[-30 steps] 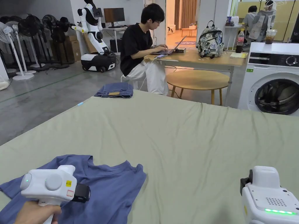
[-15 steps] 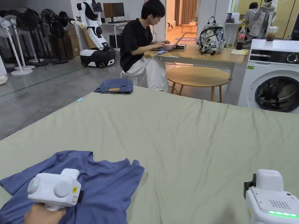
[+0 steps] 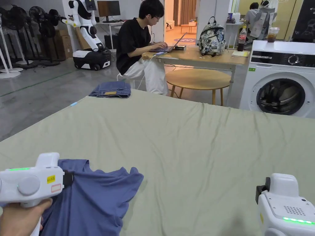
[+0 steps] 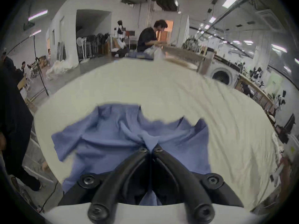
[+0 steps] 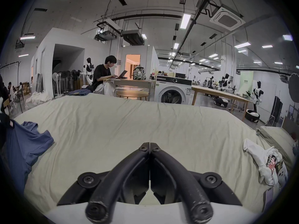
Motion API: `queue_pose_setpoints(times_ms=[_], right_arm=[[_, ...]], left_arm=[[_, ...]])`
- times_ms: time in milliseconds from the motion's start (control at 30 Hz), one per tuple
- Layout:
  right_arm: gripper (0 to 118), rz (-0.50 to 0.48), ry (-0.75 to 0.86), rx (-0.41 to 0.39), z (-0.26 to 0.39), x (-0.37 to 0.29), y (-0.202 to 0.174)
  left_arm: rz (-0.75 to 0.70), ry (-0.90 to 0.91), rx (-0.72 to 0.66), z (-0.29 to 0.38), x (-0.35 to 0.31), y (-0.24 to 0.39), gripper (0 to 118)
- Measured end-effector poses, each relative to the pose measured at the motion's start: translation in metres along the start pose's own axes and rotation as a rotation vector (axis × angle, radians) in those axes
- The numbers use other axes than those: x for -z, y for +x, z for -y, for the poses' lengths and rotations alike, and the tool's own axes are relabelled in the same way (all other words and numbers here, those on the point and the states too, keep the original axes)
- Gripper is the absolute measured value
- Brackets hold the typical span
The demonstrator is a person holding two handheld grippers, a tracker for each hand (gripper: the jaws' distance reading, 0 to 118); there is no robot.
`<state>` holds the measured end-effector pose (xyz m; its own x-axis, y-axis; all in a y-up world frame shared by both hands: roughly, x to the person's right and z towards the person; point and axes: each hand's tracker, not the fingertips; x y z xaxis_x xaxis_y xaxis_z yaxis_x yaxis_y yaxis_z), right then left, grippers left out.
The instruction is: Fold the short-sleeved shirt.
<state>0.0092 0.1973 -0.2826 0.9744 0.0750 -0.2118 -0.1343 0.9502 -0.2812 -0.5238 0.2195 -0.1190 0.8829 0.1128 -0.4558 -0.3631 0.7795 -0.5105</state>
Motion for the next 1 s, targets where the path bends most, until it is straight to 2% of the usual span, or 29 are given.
queue_pose_setpoints(times_ms=[267,400,567,800,1000], right_arm=[[0,0.037,0.056,0.039,-0.016,-0.010,0.016],[0,0.056,0.078,0.056,-0.022,-0.018,0.028],[0,0.090,0.098,0.068,-0.027,-0.029,0.050],[0,0.164,0.108,0.066,-0.028,-0.044,0.088],[0,0.237,0.110,0.073,-0.027,-0.056,0.121]], left_arm=[[0.113,0.204,0.075,-0.079,-0.052,0.063,0],[0.197,0.261,0.125,-0.103,-0.073,0.121,0],[0.329,0.294,0.198,-0.125,-0.060,0.187,0],[0.580,0.268,0.277,-0.122,-0.064,0.318,0],[0.799,0.190,0.340,-0.085,-0.063,0.415,0]])
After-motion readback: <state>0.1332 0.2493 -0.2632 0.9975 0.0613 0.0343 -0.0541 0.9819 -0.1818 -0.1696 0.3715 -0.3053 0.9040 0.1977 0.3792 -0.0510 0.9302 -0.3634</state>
